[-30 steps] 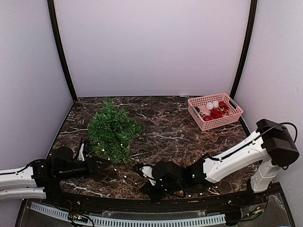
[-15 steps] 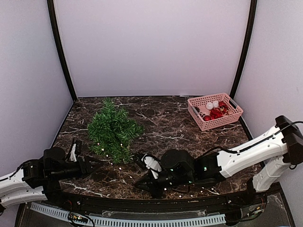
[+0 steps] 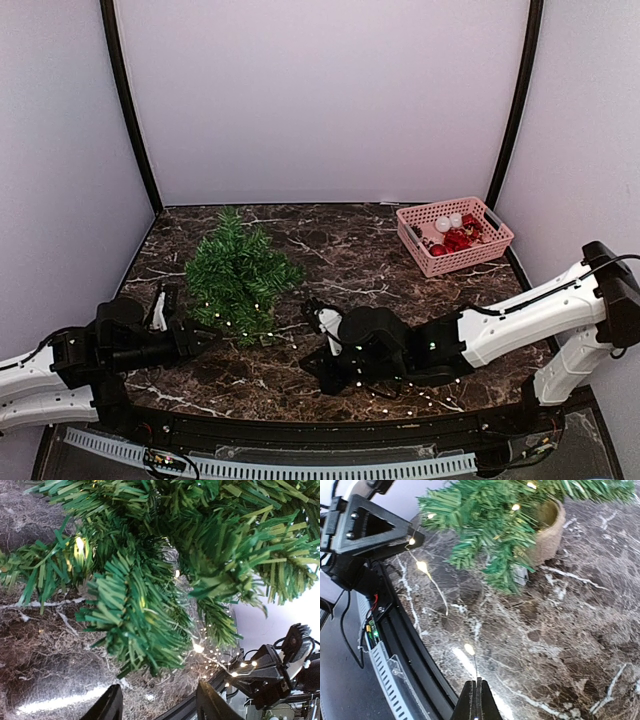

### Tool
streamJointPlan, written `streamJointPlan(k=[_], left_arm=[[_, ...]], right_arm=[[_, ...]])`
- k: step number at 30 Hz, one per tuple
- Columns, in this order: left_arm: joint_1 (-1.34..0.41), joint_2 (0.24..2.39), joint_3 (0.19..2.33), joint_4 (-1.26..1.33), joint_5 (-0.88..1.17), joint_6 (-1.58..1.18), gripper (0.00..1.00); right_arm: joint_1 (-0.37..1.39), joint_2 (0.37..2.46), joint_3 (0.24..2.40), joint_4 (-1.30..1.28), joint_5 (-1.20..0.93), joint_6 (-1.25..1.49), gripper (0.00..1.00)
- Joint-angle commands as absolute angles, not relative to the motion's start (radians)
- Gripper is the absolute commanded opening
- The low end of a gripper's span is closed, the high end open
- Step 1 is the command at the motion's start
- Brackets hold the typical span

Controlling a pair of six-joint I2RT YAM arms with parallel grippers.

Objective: Decorate the small christmas tree
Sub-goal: Wrap the side of the string light in the gap of the branches.

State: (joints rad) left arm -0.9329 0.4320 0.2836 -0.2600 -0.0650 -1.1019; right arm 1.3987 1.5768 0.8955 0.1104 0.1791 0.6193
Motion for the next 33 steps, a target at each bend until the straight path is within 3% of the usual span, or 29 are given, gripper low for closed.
streamJointPlan(k=[1, 11, 18, 21, 25, 33], left_arm=[[-0.903, 0.435, 0.277, -0.167, -0.042, -1.091, 0.52], [-0.848, 0.55, 0.282, -0.043, 0.039, -1.074, 0.48], [-0.84, 0.586, 0.289, -0.056, 0.036, -1.076, 0.3], [-0.839, 0.583, 0.282, -0.051, 0.031, -1.083, 0.15], [-0.838, 0.574, 0.284, -0.065, 0.025, -1.085, 0.04], [-0.832, 0.568, 0.284, -0.079, 0.025, -1.083, 0.0]], right_arm=[[1.385, 1.54, 0.865, 0.092, 0.256, 0.671, 0.0], [1.38, 1.516, 0.826, 0.106, 0.212, 0.65, 0.0], [1.43, 1.574, 0.841, 0.146, 0.051, 0.534, 0.0], [1.441, 1.619, 0.853, 0.133, 0.006, 0.522, 0.0], [1.446, 1.69, 0.884, 0.098, -0.042, 0.511, 0.0], [1.446, 1.797, 0.97, 0.077, -0.089, 0.469, 0.0]])
